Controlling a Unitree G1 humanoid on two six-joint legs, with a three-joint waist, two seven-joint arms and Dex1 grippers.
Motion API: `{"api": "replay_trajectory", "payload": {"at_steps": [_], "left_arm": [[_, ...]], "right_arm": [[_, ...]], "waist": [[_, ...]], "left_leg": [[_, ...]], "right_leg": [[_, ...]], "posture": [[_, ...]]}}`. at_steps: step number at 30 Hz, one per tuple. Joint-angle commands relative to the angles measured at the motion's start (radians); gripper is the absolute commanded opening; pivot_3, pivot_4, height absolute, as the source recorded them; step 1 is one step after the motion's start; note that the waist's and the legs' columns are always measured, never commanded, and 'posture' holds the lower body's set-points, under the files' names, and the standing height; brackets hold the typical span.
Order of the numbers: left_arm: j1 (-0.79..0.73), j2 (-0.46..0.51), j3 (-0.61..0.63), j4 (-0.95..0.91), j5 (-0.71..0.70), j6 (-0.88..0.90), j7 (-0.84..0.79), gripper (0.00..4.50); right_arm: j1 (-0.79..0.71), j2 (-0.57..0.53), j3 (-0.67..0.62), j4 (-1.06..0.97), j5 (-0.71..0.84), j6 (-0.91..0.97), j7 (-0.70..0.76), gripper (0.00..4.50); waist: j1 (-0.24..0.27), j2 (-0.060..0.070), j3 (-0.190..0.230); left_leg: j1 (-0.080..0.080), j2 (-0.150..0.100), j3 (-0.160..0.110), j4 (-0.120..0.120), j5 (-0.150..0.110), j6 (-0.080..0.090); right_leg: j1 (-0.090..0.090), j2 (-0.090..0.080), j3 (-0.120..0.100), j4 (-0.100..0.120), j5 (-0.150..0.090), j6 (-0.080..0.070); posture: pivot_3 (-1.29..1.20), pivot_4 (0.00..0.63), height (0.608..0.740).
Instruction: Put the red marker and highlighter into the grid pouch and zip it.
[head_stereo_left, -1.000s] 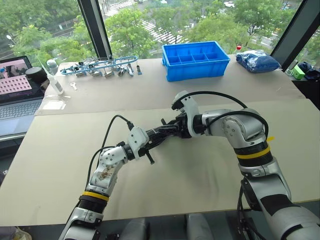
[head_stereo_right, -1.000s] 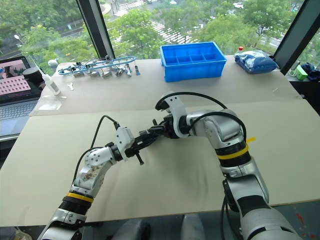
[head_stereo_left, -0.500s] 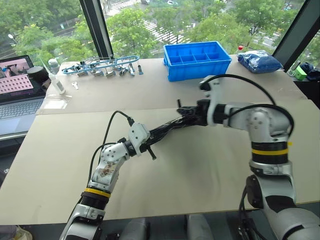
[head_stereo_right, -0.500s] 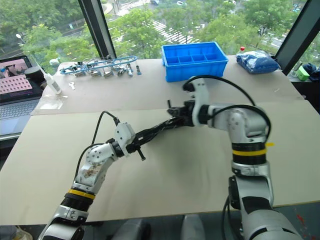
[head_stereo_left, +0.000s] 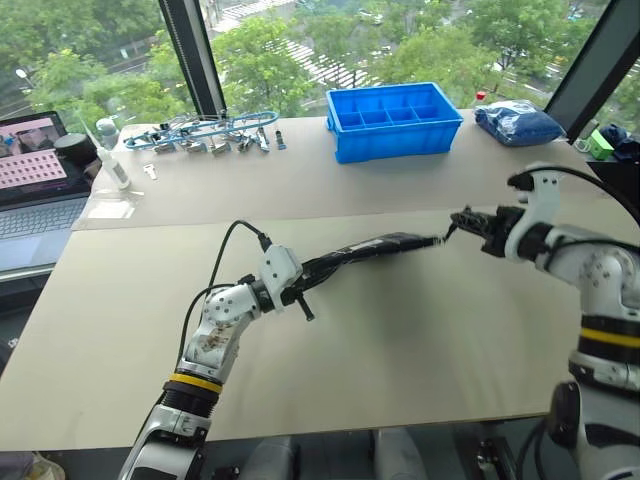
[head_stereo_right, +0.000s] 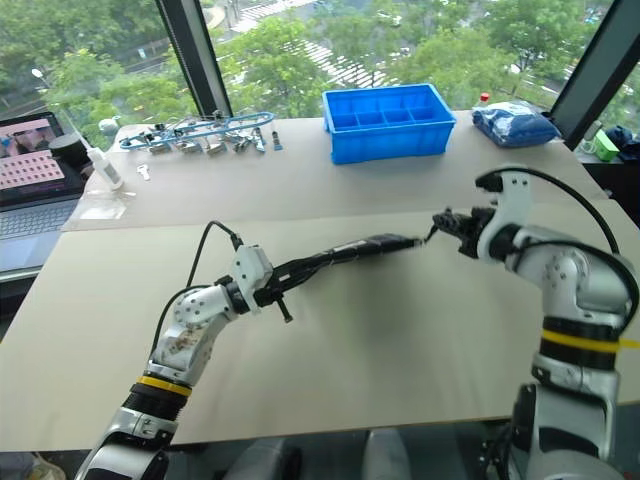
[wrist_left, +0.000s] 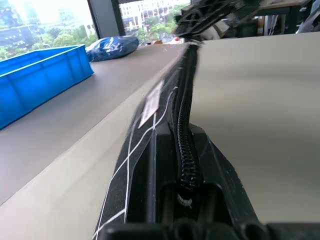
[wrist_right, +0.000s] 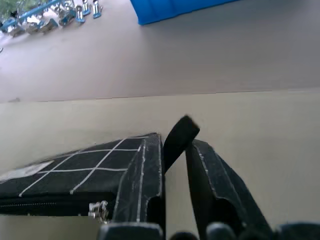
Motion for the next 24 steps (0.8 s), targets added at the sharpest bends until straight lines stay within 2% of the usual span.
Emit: {"api": "replay_trajectory", "payload": {"at_steps": [1,4,6,9,15,18,20,21,22,24], "left_arm": [[-0.035,0.000,0.000,0.023,-0.010,-0.052,-0.042,0.00],[-0.073,0.005,-0.001,0.083,-0.004,-0.094,-0.082,0.00],[-0.104,0.010,-0.002,0.133,0.002,-0.130,-0.109,0.00],[-0.151,0.004,0.001,0.208,-0.001,-0.183,-0.144,0.00],[-0.222,-0.025,-0.027,0.351,0.011,-0.299,-0.244,0.00],[-0.240,-0.024,-0.059,0.432,0.052,-0.380,-0.292,0.00],[-0.241,-0.023,-0.074,0.465,0.068,-0.409,-0.316,0.86],[-0.234,-0.020,-0.081,0.475,0.079,-0.429,-0.320,1.10],[-0.230,-0.019,-0.085,0.483,0.087,-0.445,-0.322,1.58],[-0.222,-0.012,-0.090,0.492,0.095,-0.459,-0.331,2.24]], "right_arm": [[0.044,-0.013,-0.056,-0.092,0.085,0.013,0.055,2.33],[0.132,-0.095,-0.168,-0.125,0.221,0.067,0.192,3.34],[0.206,-0.162,-0.219,-0.151,0.258,0.054,0.267,3.34],[0.329,-0.228,-0.251,-0.195,0.222,-0.046,0.325,3.34],[0.574,-0.253,-0.302,-0.297,0.190,-0.197,0.428,3.34],[0.622,-0.245,-0.286,-0.300,0.159,-0.250,0.418,3.34],[0.634,-0.235,-0.267,-0.299,0.144,-0.277,0.404,3.42],[0.637,-0.229,-0.254,-0.299,0.133,-0.291,0.395,3.42],[0.638,-0.226,-0.246,-0.299,0.127,-0.299,0.388,3.42],[0.637,-0.223,-0.236,-0.296,0.124,-0.309,0.381,3.42]], "waist": [[0.002,0.000,0.000],[0.014,0.000,0.000],[0.019,0.000,0.000],[0.020,0.000,0.000],[0.012,0.000,0.000],[0.011,0.000,0.000],[0.008,0.000,0.000],[0.008,0.000,0.000],[0.007,0.000,0.000],[0.008,0.000,0.000]], "left_leg": [[0.000,0.000,0.000,0.000,0.000,0.000],[0.000,0.000,0.000,0.001,0.000,0.001],[0.000,0.000,0.000,0.001,-0.001,0.001],[0.001,0.000,0.000,0.001,-0.001,0.003],[0.001,0.000,0.001,0.002,-0.004,0.007],[0.002,0.000,0.002,0.003,-0.004,0.008],[0.003,0.000,0.002,0.003,-0.006,0.010],[0.003,0.000,0.002,0.003,-0.006,0.010],[0.003,0.000,0.002,0.003,-0.006,0.010],[0.003,0.000,0.002,0.003,-0.006,0.010]], "right_leg": [[0.000,0.000,0.000,0.000,0.000,0.000],[0.001,0.000,0.000,-0.001,0.001,0.001],[0.002,0.000,0.000,-0.001,0.001,0.001],[0.003,0.000,0.000,-0.001,0.001,0.001],[0.004,0.000,0.000,-0.001,0.001,0.001],[0.005,0.000,0.000,-0.001,0.001,0.002],[0.005,-0.001,0.000,-0.001,0.001,0.002],[0.005,-0.001,0.000,-0.001,0.001,0.002],[0.005,-0.001,0.000,-0.001,0.001,0.002],[0.005,0.000,0.000,-0.001,0.001,0.002]], "posture": [[0.00,0.150,0.740],[0.00,0.150,0.740],[0.00,0.150,0.740],[0.00,0.150,0.740],[0.00,0.150,0.740],[0.00,0.150,0.740],[0.00,0.150,0.740],[0.00,0.150,0.740],[0.00,0.150,0.740],[0.00,0.150,0.740]]}}
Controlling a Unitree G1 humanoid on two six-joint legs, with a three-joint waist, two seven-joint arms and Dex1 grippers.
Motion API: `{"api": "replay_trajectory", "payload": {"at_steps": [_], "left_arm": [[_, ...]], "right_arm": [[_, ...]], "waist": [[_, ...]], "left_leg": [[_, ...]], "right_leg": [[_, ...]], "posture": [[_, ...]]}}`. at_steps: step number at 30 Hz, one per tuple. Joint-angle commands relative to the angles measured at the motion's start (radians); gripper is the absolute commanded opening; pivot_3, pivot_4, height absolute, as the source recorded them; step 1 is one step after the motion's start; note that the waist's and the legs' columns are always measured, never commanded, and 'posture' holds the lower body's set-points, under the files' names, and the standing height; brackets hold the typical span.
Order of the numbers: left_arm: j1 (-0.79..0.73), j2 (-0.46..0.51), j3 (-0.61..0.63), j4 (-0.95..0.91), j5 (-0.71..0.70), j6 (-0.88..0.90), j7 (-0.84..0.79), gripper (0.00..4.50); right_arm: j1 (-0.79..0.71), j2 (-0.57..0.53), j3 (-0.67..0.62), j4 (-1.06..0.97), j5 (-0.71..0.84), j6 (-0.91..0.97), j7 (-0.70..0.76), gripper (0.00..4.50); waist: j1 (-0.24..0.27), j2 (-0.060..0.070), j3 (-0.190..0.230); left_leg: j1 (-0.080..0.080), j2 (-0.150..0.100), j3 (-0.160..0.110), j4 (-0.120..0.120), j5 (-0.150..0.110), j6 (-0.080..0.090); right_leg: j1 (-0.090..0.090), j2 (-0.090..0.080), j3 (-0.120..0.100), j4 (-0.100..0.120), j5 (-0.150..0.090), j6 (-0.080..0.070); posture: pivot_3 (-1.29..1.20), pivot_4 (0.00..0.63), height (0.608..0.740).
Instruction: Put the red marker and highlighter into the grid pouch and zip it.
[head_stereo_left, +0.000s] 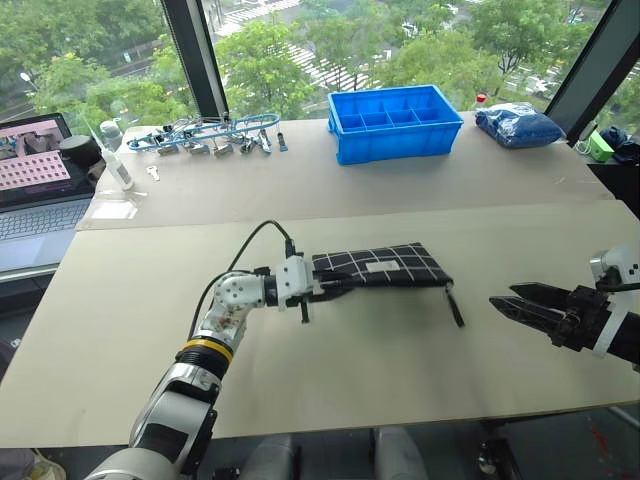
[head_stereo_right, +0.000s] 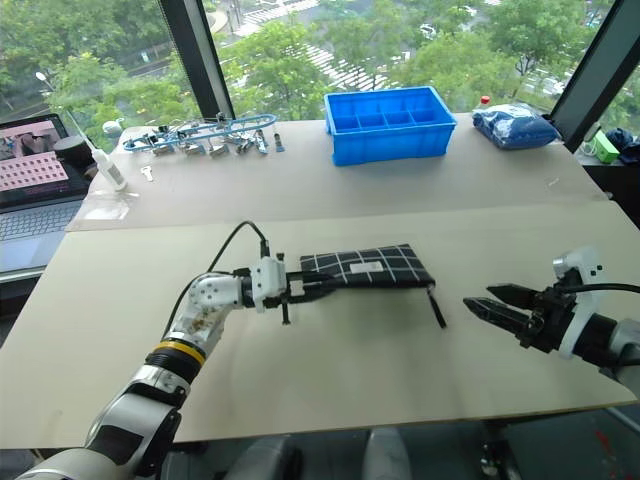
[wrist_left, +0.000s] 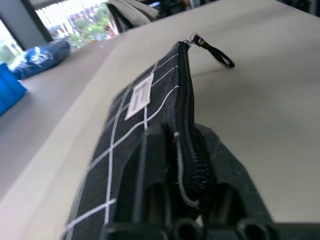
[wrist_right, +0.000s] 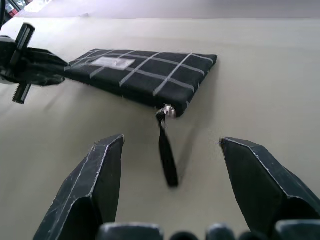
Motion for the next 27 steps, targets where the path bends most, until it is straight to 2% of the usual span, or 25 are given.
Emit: {"api": "replay_trajectory", "payload": {"at_steps": [1,3,5,8,11,13,14,17,22,27], "left_arm": [[0.012,0.020,-0.005,0.001,0.016,-0.051,-0.011,2.59],[0.037,0.049,0.000,-0.026,0.027,-0.056,0.000,3.27],[0.071,0.079,0.011,-0.100,-0.013,0.023,-0.023,4.06],[0.130,0.110,0.043,-0.281,-0.145,0.232,-0.050,4.06],[0.193,0.162,0.159,-0.537,-0.447,0.714,0.050,4.06],[0.226,0.194,0.238,-0.607,-0.574,0.920,0.137,4.06],[0.250,0.210,0.273,-0.623,-0.592,0.983,0.187,4.06],[0.355,0.241,0.366,-0.676,-0.571,1.045,0.328,4.06],[0.483,0.275,0.452,-0.695,-0.568,1.075,0.352,4.06],[0.514,0.276,0.488,-0.704,-0.541,1.089,0.412,4.06]], "right_arm": [[-0.007,0.007,0.005,-0.015,-0.007,-0.043,-0.017,3.42],[-0.019,-0.001,0.009,0.004,-0.012,-0.050,-0.015,3.42],[-0.039,-0.012,0.006,0.026,-0.013,-0.053,-0.013,3.42],[-0.068,-0.022,-0.004,0.059,-0.007,-0.055,-0.009,3.42],[-0.116,-0.022,-0.009,0.097,0.009,-0.050,-0.013,3.42],[-0.133,-0.016,0.008,0.108,0.004,-0.053,-0.014,3.42],[-0.135,-0.010,0.024,0.111,-0.006,-0.058,-0.013,3.42],[-0.142,0.012,0.067,0.125,-0.027,-0.080,-0.016,3.42],[-0.168,0.031,0.111,0.164,-0.044,-0.109,-0.021,3.42],[-0.193,0.038,0.139,0.208,-0.061,-0.128,-0.019,3.42]], "waist": [[0.001,0.000,0.000],[-0.001,0.000,0.000],[-0.002,0.000,0.000],[-0.003,0.000,0.000],[0.001,0.000,0.000],[-0.004,0.001,0.000],[-0.005,0.001,0.000],[-0.012,0.002,-0.001],[-0.007,0.001,0.000],[0.011,0.001,0.000]], "left_leg": [[0.000,0.000,0.000,0.000,0.000,0.000],[0.000,0.000,0.000,0.000,0.000,0.000],[0.000,0.000,0.000,0.000,0.000,0.000],[0.000,0.000,0.000,0.000,0.000,0.000],[0.000,0.000,-0.001,0.001,0.000,0.000],[0.000,0.000,-0.002,0.001,0.000,0.000],[0.000,0.001,-0.002,0.000,0.000,0.000],[0.003,0.001,-0.001,-0.003,0.000,0.000],[0.007,0.001,0.002,-0.004,-0.001,0.000],[0.007,0.001,0.003,-0.004,-0.001,0.000]], "right_leg": [[0.000,0.000,0.000,0.000,0.000,0.000],[0.000,0.000,0.000,0.000,0.000,0.000],[0.000,0.000,0.000,0.000,0.000,0.000],[-0.001,0.000,0.000,0.001,0.000,0.000],[-0.001,0.000,0.000,0.001,0.000,0.000],[-0.001,0.000,0.000,0.002,0.000,0.001],[-0.002,0.001,0.000,0.002,-0.001,0.001],[-0.002,0.001,0.000,0.002,-0.001,0.001],[-0.001,0.000,0.001,0.002,0.000,0.000],[-0.001,0.000,0.000,0.001,0.000,-0.001]], "posture": [[0.00,0.150,0.740],[0.00,0.150,0.740],[0.00,0.150,0.740],[0.00,0.150,0.740],[0.00,0.150,0.740],[0.00,0.150,0.740],[0.00,0.150,0.740],[0.00,0.150,0.740],[0.00,0.150,0.740],[0.00,0.150,0.740]]}}
